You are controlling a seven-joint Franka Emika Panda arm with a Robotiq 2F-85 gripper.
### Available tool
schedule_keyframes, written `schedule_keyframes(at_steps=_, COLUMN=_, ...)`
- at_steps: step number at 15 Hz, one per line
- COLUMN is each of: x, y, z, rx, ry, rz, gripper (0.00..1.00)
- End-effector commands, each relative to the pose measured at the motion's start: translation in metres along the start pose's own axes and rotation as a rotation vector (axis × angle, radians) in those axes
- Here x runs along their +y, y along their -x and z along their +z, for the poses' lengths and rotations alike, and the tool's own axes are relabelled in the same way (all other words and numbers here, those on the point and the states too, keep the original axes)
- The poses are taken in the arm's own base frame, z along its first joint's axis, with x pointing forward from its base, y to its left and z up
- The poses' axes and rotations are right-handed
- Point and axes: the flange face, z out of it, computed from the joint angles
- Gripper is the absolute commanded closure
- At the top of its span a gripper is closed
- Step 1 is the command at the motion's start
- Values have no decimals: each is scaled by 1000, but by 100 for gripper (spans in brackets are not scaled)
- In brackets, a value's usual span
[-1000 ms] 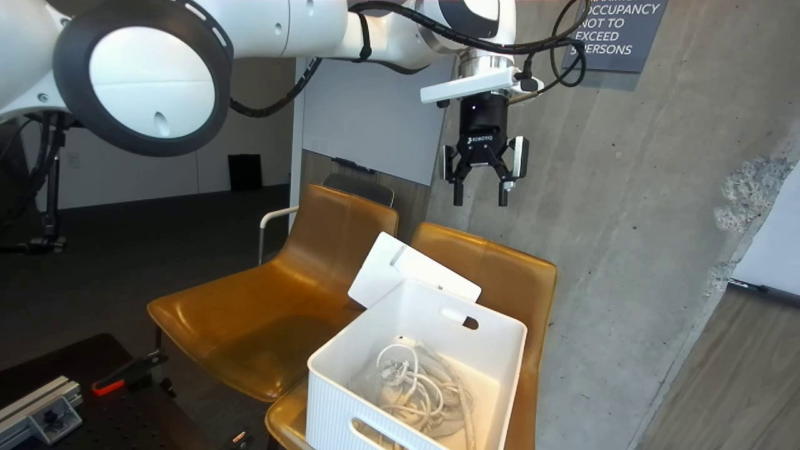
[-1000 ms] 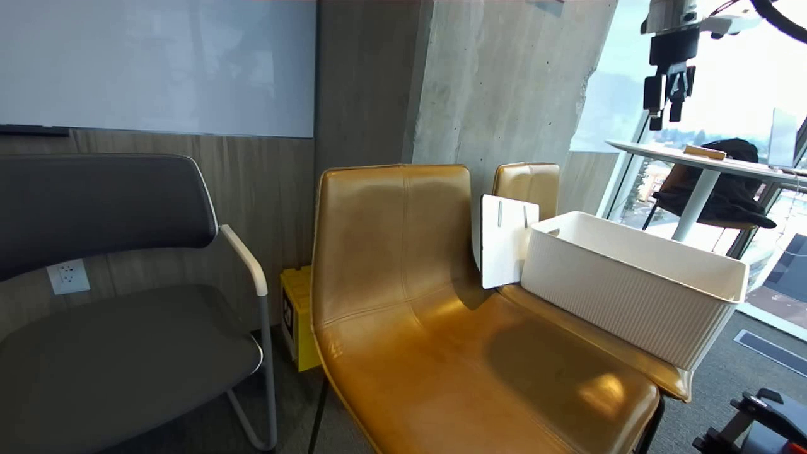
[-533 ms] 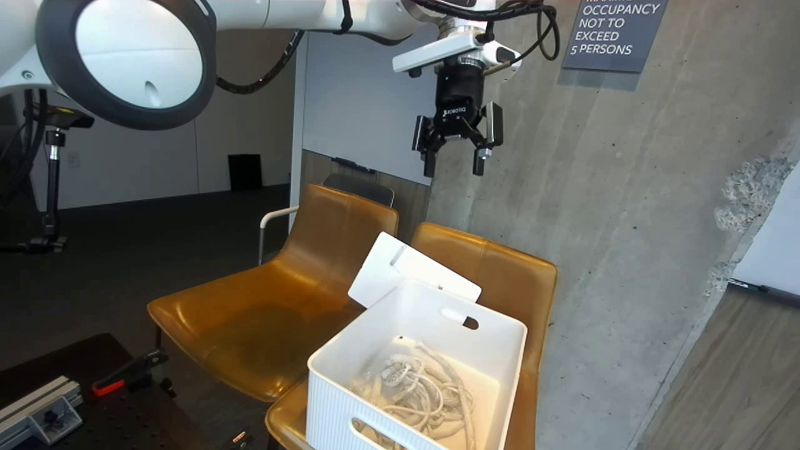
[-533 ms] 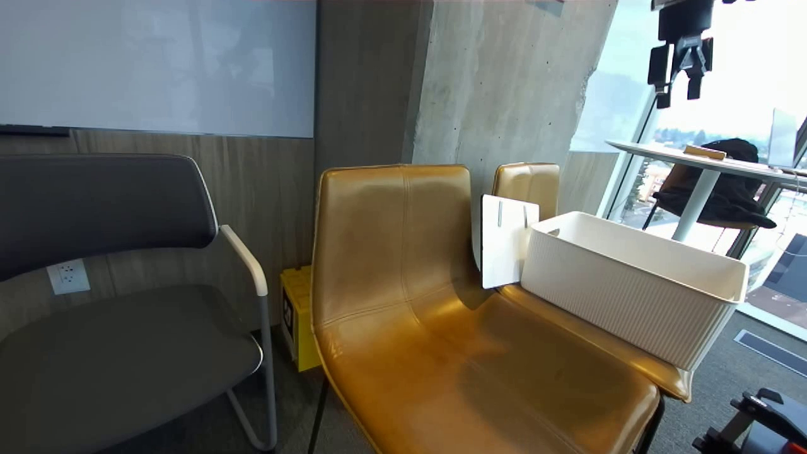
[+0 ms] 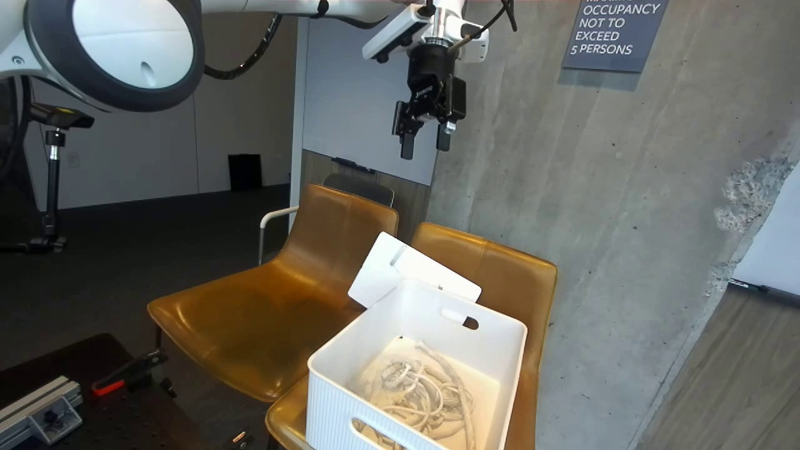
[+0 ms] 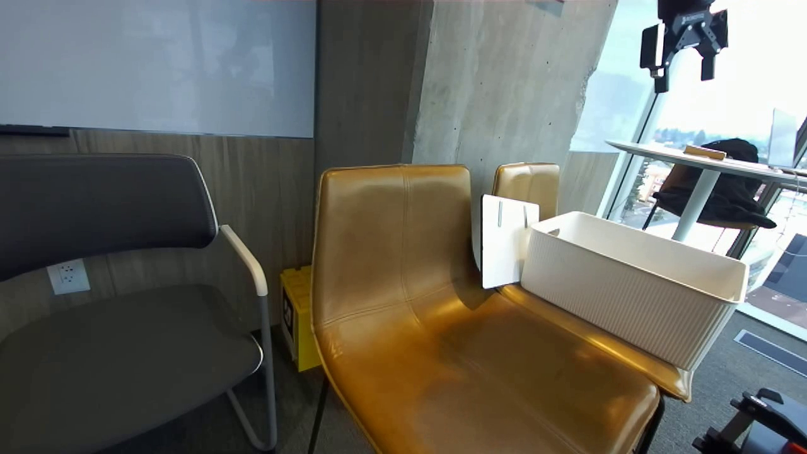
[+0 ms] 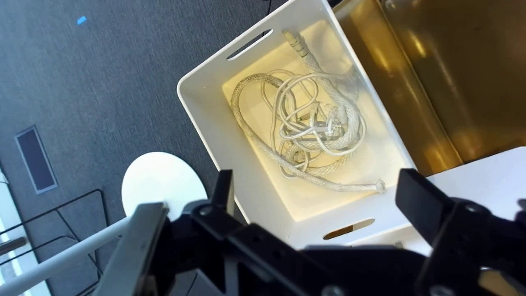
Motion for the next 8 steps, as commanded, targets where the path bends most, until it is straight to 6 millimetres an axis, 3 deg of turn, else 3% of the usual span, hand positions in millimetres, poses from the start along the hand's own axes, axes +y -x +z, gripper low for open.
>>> schedule_keyframes(at_steps=1, x=-9, y=5, z=-7, rx=14, ry=38, rz=153, gripper=0)
schedule_keyframes(at_steps=8, x=-27, y=14, z=11, rx=-94, ry=107, rz=386, gripper=0)
